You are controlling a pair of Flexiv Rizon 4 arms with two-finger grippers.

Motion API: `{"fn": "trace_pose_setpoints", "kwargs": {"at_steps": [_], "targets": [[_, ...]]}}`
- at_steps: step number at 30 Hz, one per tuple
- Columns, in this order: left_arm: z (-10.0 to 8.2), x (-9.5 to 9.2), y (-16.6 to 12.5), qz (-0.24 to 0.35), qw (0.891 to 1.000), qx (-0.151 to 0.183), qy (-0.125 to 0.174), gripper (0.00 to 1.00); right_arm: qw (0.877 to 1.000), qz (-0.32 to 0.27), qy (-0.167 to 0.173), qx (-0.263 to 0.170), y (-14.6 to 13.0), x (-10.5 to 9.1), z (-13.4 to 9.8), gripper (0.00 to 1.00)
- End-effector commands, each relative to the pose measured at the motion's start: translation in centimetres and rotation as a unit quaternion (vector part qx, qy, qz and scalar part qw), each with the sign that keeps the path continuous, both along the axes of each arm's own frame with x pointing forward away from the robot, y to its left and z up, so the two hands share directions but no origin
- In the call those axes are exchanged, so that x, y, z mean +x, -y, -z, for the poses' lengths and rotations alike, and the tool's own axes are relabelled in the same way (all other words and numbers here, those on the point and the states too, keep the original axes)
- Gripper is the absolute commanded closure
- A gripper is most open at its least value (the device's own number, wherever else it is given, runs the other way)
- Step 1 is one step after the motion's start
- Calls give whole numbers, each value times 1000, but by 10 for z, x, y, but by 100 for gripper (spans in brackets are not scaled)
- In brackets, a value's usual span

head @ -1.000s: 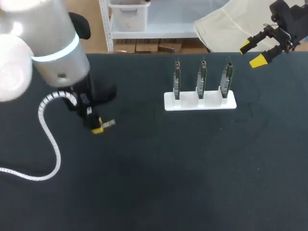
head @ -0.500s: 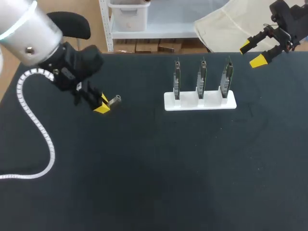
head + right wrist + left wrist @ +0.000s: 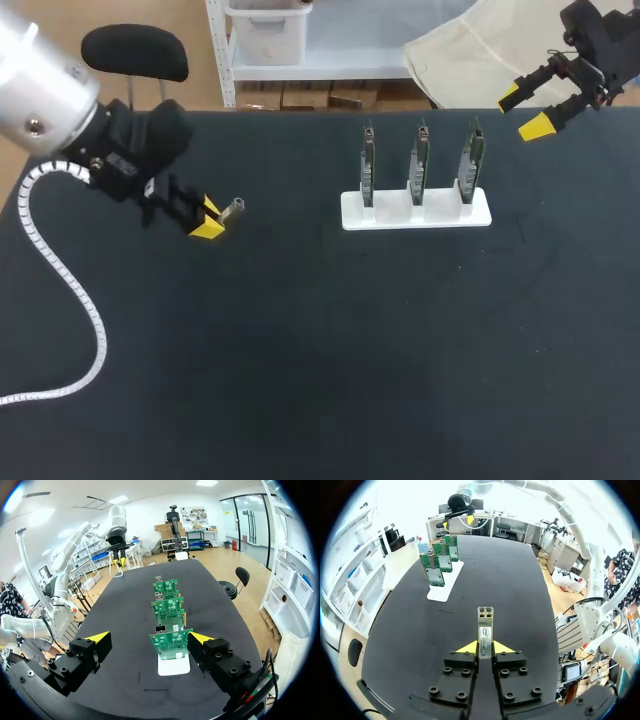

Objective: Pick up the optical module with the left hand, and insert it into the network port with the right hand.

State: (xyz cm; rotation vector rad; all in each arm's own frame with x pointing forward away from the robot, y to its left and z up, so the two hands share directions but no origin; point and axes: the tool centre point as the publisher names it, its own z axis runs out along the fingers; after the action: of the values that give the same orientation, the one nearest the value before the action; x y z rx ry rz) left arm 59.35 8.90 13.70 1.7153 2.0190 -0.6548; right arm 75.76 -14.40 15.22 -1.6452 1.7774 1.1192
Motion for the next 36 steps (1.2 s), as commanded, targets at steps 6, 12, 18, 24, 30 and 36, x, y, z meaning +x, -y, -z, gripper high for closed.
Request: {"fn": "trace_pose_setpoints", "kwargs": {"at_steps": [6,12,18,24,30,36], "targets": [[-33,35,43,9,997,-58,51,100,1000,0,0,0,0,0,0,0],[-80,76,94,40,985,-130,106,100,1000,0,0,0,0,0,0,0],[-105,99,136,67,974,-184,110,100,1000,0,0,0,0,0,0,0],[-110,103,150,79,969,-205,110,100,1000,0,0,0,0,0,0,0],[-110,103,150,79,969,-205,110,100,1000,0,0,0,0,0,0,0],[-110,103,150,79,969,-205,110,100,1000,0,0,0,0,0,0,0]]}}
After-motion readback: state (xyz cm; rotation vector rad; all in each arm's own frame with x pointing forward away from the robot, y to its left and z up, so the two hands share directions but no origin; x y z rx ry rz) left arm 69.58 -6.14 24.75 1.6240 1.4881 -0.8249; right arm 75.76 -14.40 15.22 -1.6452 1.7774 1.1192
